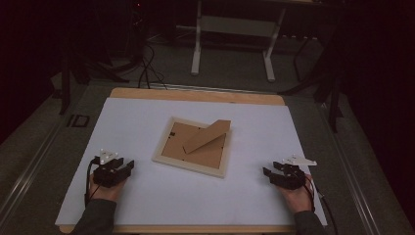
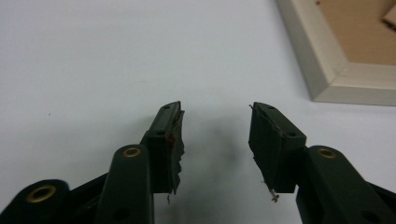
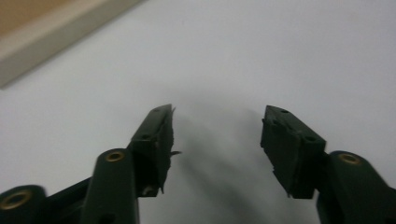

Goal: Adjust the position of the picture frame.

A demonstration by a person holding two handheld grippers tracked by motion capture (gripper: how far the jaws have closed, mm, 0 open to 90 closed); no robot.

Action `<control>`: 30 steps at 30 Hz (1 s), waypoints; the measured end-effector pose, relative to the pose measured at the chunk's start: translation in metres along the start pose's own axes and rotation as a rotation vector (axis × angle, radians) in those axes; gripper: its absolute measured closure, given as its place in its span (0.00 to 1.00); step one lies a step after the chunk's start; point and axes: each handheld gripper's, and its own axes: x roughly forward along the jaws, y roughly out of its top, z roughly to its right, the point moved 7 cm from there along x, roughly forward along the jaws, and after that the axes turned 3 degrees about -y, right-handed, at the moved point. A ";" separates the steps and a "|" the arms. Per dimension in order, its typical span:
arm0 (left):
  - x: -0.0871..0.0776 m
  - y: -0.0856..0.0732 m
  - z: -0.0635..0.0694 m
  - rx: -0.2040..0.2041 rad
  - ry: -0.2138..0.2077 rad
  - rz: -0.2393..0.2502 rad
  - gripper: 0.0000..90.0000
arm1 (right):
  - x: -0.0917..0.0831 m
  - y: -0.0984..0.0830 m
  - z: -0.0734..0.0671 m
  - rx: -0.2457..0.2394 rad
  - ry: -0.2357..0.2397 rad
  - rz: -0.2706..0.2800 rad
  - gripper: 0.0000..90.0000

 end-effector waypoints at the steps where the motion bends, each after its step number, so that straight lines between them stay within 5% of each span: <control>1: -0.001 0.001 0.001 0.004 -0.008 0.006 0.62 | 0.000 0.000 0.000 0.000 0.000 0.000 0.50; 9: -0.004 0.002 0.014 0.091 -0.036 -0.007 0.70 | -0.001 0.001 -0.008 -0.034 -0.023 -0.002 0.51; 20: -0.006 0.015 0.023 0.122 -0.086 -0.011 0.71 | -0.002 0.006 -0.016 -0.084 -0.055 0.034 0.54; 30: 0.005 0.051 0.029 0.127 -0.131 0.042 0.93 | -0.004 0.008 -0.020 -0.102 -0.056 0.062 0.57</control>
